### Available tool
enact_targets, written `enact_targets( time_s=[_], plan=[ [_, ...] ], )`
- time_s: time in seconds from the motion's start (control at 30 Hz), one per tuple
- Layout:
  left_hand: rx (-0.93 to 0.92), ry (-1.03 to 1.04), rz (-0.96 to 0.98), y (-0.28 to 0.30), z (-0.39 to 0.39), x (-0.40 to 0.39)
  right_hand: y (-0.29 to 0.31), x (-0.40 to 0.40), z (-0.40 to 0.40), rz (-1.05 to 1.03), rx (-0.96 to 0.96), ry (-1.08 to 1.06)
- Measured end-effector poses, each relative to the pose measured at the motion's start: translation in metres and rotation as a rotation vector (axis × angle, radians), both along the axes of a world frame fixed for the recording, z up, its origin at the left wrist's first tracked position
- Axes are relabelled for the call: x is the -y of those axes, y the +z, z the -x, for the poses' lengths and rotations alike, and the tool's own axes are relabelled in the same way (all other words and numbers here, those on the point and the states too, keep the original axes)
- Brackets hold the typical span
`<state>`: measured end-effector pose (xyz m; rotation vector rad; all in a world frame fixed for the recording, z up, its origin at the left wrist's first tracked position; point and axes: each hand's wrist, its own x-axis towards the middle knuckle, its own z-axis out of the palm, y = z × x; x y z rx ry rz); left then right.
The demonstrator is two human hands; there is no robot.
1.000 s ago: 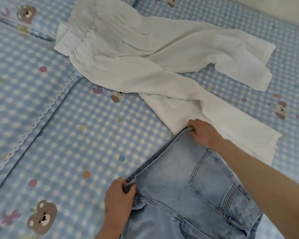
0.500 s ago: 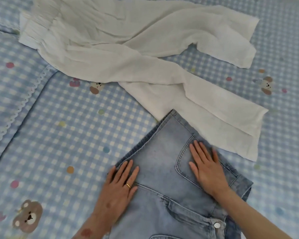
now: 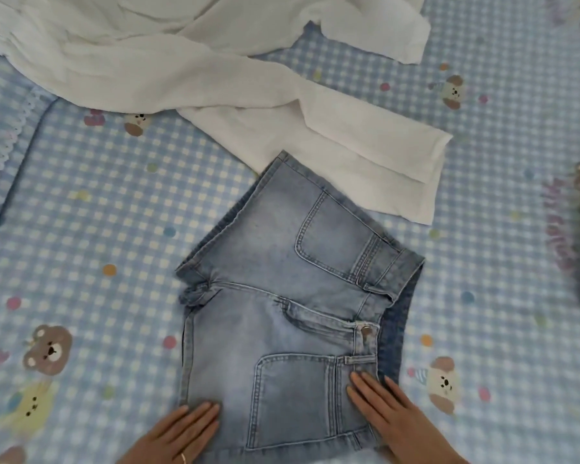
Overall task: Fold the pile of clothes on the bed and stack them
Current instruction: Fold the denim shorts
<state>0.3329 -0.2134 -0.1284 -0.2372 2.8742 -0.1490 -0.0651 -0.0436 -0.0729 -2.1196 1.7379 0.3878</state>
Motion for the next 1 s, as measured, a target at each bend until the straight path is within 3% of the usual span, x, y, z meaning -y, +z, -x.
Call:
enact_targets(
  time_s=[0.07,0.2,0.23,0.3,0.37,0.47,0.53,0.8,1.0],
  plan=[
    [0.013,0.078,-0.161,0.012,0.004,0.002,-0.002,-0.003,-0.005,0.044,0.073,-0.041],
    [0.177,0.322,-0.609,0.05,0.0,0.014,0.021,-0.021,-0.021,-0.2,0.257,-0.268],
    [0.157,0.458,-0.736,0.062,-0.003,0.016,0.038,-0.022,-0.027,-0.28,0.315,-0.365],
    [0.11,0.696,-0.858,0.086,-0.007,0.023,0.043,-0.035,-0.025,-0.294,0.419,-0.356],
    [-0.11,1.045,-1.004,0.111,0.01,0.039,0.055,-0.028,-0.024,-0.304,0.564,-0.629],
    [-0.589,1.196,-0.964,0.134,0.069,0.076,0.071,0.0,-0.006,-0.153,0.791,-1.089],
    [-0.698,1.164,-0.963,0.141,0.118,0.104,0.074,0.018,0.008,0.013,0.846,-1.232],
    [-0.56,0.957,-0.662,0.1,0.26,0.201,0.043,0.064,0.051,0.327,0.773,-1.529],
    [-0.443,0.924,-0.586,0.048,0.326,0.235,0.003,0.089,0.073,0.436,0.635,-1.713]
  ],
)
